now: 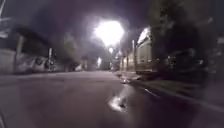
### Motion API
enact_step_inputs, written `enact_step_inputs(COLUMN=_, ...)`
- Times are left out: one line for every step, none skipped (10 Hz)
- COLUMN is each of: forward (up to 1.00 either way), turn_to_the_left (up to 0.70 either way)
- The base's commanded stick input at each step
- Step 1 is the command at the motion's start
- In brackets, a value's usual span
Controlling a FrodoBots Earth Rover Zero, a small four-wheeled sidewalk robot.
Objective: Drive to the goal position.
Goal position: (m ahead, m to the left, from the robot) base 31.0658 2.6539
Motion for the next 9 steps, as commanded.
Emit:
enact_step_inputs(forward=0.70, turn_to_the_left=-0.35)
enact_step_inputs(forward=0.70, turn_to_the_left=-0.35)
enact_step_inputs(forward=0.70, turn_to_the_left=-0.35)
enact_step_inputs(forward=0.70, turn_to_the_left=-0.24)
enact_step_inputs(forward=0.70, turn_to_the_left=-0.06)
enact_step_inputs(forward=0.70, turn_to_the_left=0.00)
enact_step_inputs(forward=0.70, turn_to_the_left=0.00)
enact_step_inputs(forward=0.70, turn_to_the_left=0.00)
enact_step_inputs(forward=0.70, turn_to_the_left=0.00)
